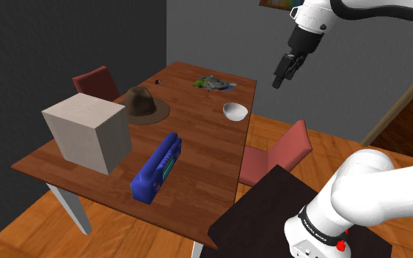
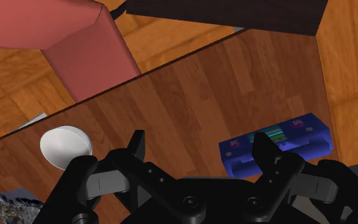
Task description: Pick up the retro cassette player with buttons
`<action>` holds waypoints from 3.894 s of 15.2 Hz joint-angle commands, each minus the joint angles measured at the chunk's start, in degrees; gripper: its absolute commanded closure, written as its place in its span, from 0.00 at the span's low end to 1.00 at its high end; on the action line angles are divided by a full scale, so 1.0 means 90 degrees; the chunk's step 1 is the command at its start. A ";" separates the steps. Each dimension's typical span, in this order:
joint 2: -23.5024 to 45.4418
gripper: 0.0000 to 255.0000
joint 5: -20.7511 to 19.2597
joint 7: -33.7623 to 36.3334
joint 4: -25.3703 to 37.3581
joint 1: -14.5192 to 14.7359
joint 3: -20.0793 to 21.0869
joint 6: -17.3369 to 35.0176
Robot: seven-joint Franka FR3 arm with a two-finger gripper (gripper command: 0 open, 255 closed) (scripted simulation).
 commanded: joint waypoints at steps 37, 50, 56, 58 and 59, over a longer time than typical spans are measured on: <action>0.7294 0.00 -0.0957 0.9263 0.1968 -0.0224 0.2936 0.4165; 0.8932 0.00 -0.1436 1.0213 0.3085 0.0235 0.2477 0.4552; 0.8965 1.00 -0.1442 1.0214 0.3122 0.0244 0.2471 0.4548; 0.8957 1.00 -0.1440 1.0214 0.3114 0.0243 0.2473 0.4548; 0.8958 1.00 -0.1440 1.0215 0.3117 0.0244 0.2473 0.4547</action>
